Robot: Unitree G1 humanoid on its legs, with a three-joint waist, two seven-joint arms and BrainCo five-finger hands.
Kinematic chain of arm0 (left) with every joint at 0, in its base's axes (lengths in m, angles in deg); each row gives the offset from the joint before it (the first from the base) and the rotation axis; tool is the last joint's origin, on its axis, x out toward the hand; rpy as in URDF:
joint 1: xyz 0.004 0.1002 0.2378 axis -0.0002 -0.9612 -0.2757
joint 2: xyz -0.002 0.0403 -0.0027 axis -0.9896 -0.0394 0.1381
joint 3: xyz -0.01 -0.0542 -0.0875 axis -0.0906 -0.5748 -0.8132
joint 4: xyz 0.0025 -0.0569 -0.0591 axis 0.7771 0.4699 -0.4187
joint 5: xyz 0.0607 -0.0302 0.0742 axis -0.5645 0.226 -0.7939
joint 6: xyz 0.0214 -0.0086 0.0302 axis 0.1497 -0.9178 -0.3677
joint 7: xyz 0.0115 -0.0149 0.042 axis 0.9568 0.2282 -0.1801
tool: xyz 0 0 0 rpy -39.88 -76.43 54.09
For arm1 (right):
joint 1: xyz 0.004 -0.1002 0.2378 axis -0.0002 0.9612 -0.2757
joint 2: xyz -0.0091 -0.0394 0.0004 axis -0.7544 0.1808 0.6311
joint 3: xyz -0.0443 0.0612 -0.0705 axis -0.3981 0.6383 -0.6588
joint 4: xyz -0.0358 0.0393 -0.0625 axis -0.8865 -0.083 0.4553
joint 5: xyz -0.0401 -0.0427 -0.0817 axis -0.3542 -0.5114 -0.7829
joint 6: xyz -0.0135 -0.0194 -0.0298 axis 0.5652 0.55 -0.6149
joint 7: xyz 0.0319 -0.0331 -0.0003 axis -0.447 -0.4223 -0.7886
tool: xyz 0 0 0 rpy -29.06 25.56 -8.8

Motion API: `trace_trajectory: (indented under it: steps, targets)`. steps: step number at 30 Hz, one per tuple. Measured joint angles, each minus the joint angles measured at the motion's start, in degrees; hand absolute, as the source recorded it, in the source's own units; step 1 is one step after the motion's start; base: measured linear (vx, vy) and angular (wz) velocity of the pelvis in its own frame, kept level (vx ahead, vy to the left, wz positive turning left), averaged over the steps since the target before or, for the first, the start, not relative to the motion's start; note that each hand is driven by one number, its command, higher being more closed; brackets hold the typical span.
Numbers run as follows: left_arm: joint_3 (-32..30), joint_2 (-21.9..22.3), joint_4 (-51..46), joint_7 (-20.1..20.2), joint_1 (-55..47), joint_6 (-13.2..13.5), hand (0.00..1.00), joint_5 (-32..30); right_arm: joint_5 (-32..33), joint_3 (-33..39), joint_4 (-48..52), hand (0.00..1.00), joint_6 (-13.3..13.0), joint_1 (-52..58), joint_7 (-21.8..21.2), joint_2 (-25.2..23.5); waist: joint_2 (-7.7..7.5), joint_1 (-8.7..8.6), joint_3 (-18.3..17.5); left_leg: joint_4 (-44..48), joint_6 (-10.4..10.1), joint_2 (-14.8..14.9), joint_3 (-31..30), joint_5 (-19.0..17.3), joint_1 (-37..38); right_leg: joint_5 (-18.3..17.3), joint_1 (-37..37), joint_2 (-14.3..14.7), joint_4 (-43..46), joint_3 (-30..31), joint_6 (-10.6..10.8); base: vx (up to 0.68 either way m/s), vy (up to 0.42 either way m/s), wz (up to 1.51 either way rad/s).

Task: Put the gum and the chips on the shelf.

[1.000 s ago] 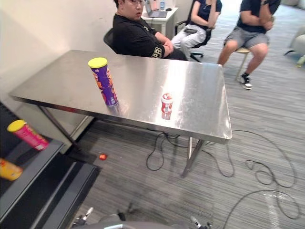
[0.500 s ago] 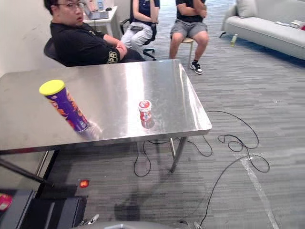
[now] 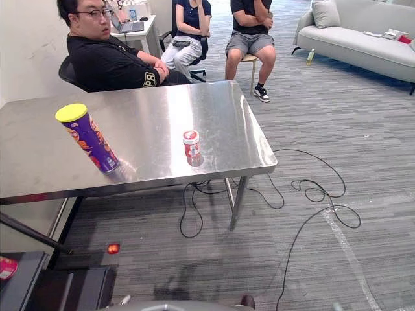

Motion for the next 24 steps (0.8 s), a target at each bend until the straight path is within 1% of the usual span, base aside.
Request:
trace_trajectory:
  steps: [1,2,4,5,6,7,8,10,11,14,16,18,20,21,24]
  targets:
    - [-0.16,-0.02,0.00,-0.01,-0.18,0.00,0.00,0.00,0.48,0.19,1.43,0.00,-0.05,-0.03,0.30,0.79,-0.19,-0.10,-0.13,-0.26,-0.22,-0.05,-0.02,0.18,0.05,0.05,-0.06,-0.01,0.02,0.00,-0.06,0.04,-0.001,0.00]
    - [-0.29,-0.14,-0.01,-0.01,-0.60,0.02,0.00,0.00,0.62,-0.08,5.93,0.00,-0.08,-0.07,1.39,1.68,-0.54,-0.41,-0.44,-0.59,-0.24,-0.09,-0.03,0.30,0.10,0.44,-0.18,-0.01,0.08,0.02,-0.25,0.07,0.002,0.01]
    - [-0.28,-0.31,-0.03,0.00,-1.19,0.04,0.00,0.04,0.13,-3.51,16.77,0.00,-0.49,-0.60,3.77,2.71,-0.86,-1.23,-0.86,-0.60,0.23,-0.18,0.04,0.60,0.11,1.26,-0.38,0.00,0.17,0.18,0.16,0.11,-0.001,-0.04]
    - [-0.22,-0.30,-0.08,-0.01,-1.17,0.04,0.00,0.05,-1.11,-6.00,23.43,0.00,-1.59,-1.12,5.16,3.07,-0.80,-1.33,-0.99,-0.58,0.22,-0.15,0.14,0.57,0.15,1.79,-0.64,0.09,0.18,0.37,0.71,0.11,-0.005,-0.08]
    - [-0.16,-0.29,-0.30,-0.02,-1.16,0.04,0.00,0.10,-2.45,-7.20,26.61,0.00,-2.02,-1.46,6.04,3.19,-0.77,-1.33,-1.05,-0.58,0.22,-0.16,0.12,0.57,0.03,1.80,-0.85,0.12,0.19,0.43,0.70,0.11,-0.007,-0.11]
    - [0.02,-0.24,-0.80,-0.04,-1.13,0.11,0.00,0.16,-4.99,-10.11,32.94,0.00,-2.44,-2.18,7.52,3.32,-0.72,-1.33,-1.08,-0.54,0.22,-0.22,0.00,0.57,0.00,1.81,-0.99,0.20,0.20,0.49,0.70,0.07,-0.011,-0.07]
    - [0.31,-0.25,-1.07,-0.04,-1.16,0.15,0.00,0.18,-5.86,-11.65,35.70,0.00,-2.60,-2.49,7.90,3.39,-0.71,-1.29,-1.09,-0.49,0.22,-0.28,-0.13,0.57,0.01,1.81,-0.99,0.25,0.20,0.49,0.70,0.06,-0.014,-0.07]
    - [2.14,-0.26,-2.10,-0.08,-1.19,0.22,0.00,0.23,-10.59,-18.10,43.98,0.00,-3.78,-4.94,8.58,3.38,-0.66,-0.90,-1.09,-0.37,0.20,-0.27,-0.53,0.56,-0.13,1.80,-1.00,0.33,0.20,0.37,0.69,0.07,-0.038,0.03]
    - [2.81,-0.28,-2.51,-0.08,-1.18,0.34,0.00,0.23,-12.12,-21.26,46.99,0.00,-3.81,-5.43,8.13,3.25,-0.64,-0.51,-1.08,-0.33,0.17,-0.31,-0.64,0.54,-0.31,1.80,-1.06,0.26,0.22,0.33,0.68,0.05,-0.046,0.08]
    - [3.25,-0.27,-3.29,-0.08,-1.22,0.52,0.00,0.28,-14.25,-26.75,53.13,0.00,-4.27,-4.34,5.65,2.57,-0.60,0.37,-1.05,0.82,0.30,-0.33,-0.88,-0.01,-1.11,1.80,-1.19,0.05,0.32,0.17,0.68,0.01,-0.032,0.06]
    - [3.53,-0.29,-3.29,-0.07,-1.22,0.52,0.00,0.28,-14.48,-29.33,55.74,0.00,-4.34,-3.60,3.97,2.22,-0.61,0.40,-1.02,0.94,0.29,-0.32,-1.03,-0.11,-1.10,1.79,-1.18,-0.03,0.50,0.16,0.67,-0.01,-0.032,0.01]
    - [4.32,-0.40,-3.44,-0.02,-1.20,0.54,0.00,0.27,-14.48,-33.57,59.42,0.00,-4.73,-1.89,0.62,2.25,-0.35,0.36,-0.69,2.53,0.45,-0.03,-1.99,-1.25,-1.80,1.76,-1.23,0.04,1.29,-0.05,0.64,-0.03,-0.028,0.05]
    - [4.55,-0.46,-3.97,0.02,-1.20,0.54,0.00,0.27,-14.47,-36.28,60.75,0.00,-4.95,-1.04,-1.41,2.22,-0.11,0.35,-0.45,3.04,0.49,0.05,-2.29,-1.73,-1.98,1.75,-1.20,-0.04,1.44,-0.40,0.65,-0.05,-0.027,0.06]
    - [4.92,-0.65,-4.54,0.04,-1.28,0.58,0.00,0.27,-14.44,-37.78,60.90,0.00,-4.96,-0.69,-2.63,2.22,-0.27,0.50,-0.26,3.07,0.52,0.07,-2.56,-1.82,-2.14,1.73,-1.21,-0.17,1.44,-0.75,0.66,-0.06,-0.034,0.07]
    - [5.45,-1.38,-4.82,0.03,-1.26,0.64,0.00,0.27,-14.34,-40.62,61.05,0.00,-4.96,-0.51,-4.45,2.21,-0.68,0.45,0.21,3.70,0.57,0.07,-3.74,-1.85,-2.98,1.65,-1.40,-0.35,1.84,-1.50,0.58,-0.07,-0.031,0.16]
